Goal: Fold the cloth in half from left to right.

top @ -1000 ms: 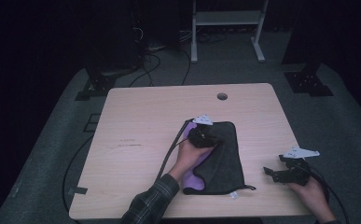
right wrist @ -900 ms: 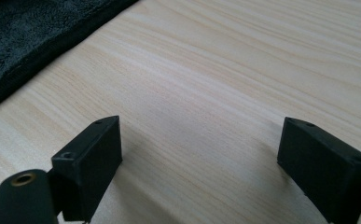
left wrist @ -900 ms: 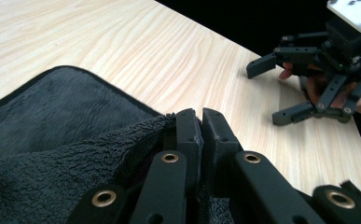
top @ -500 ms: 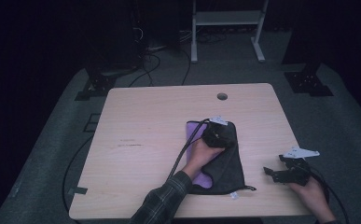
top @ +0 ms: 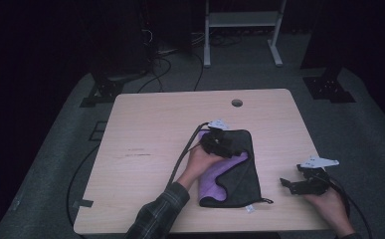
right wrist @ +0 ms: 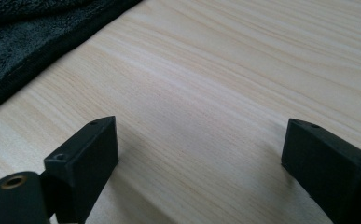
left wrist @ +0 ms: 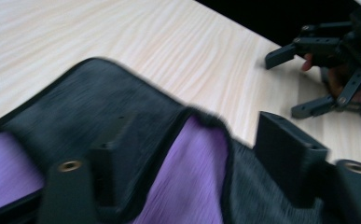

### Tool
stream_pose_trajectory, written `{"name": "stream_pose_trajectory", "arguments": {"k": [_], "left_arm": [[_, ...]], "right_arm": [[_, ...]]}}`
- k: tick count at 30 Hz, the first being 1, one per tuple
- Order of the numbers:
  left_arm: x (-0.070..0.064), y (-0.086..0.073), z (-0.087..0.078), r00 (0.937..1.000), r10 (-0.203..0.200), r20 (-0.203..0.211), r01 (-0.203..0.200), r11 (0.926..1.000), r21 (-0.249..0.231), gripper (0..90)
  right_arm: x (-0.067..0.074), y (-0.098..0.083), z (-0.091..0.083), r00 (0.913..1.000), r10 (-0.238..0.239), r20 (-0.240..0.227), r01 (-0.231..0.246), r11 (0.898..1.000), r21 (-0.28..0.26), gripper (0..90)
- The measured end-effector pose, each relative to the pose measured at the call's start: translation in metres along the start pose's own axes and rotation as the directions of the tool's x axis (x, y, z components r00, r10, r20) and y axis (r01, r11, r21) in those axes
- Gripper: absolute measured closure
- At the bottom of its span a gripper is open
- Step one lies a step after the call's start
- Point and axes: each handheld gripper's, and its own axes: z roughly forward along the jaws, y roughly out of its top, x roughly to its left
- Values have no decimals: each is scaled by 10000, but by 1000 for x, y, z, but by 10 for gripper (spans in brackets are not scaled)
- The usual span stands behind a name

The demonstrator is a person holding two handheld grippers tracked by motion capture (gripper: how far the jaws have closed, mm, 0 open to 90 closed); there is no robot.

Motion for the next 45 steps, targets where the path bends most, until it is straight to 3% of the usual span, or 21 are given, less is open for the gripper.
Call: {"name": "stream_pose_trajectory", "arguments": {"k": [2,5,11,14,18,29,37,39,41,44,45], "left_arm": [[1,-4,-6,10000,-5,-80,5,10000,-13,219],[7,-18,-27,9989,-22,-470,29,9999,144,177],[11,-39,-54,9929,146,-1178,-102,9992,384,81],[11,-48,-66,9875,243,-1554,-168,9986,496,41],[10,-63,-78,9766,688,-2035,-451,9919,1192,22],[12,-104,-111,9643,905,-2488,-418,9800,1947,12],[15,-128,-130,9554,651,-2879,-14,9763,2163,11],[15,-133,-134,9562,532,-2879,110,9761,2170,11],[15,-137,-136,9536,625,-2946,68,9735,2287,9],[15,-141,-140,9528,566,-2982,105,9758,2186,0],[15,-142,-141,9499,652,-3057,34,9758,2188,0]], "right_arm": [[1,0,0,10000,63,50,-63,10000,3,97],[-1,1,1,10000,60,49,-60,10000,7,97],[-2,7,5,9999,141,83,-142,9998,161,102],[-4,12,7,9995,302,52,-304,9990,340,126],[-7,17,7,9987,487,-122,-481,9976,490,136],[3,47,7,9997,-18,-231,22,9999,157,167],[14,72,11,9984,-317,-479,313,9995,-102,185],[17,79,13,9975,-407,-573,401,9991,-112,187],[20,85,15,9961,-533,-705,520,9984,-200,202],[25,95,19,9941,-676,-852,658,9975,-246,212],[26,98,20,9935,-749,-859,728,9970,-271,212]]}}
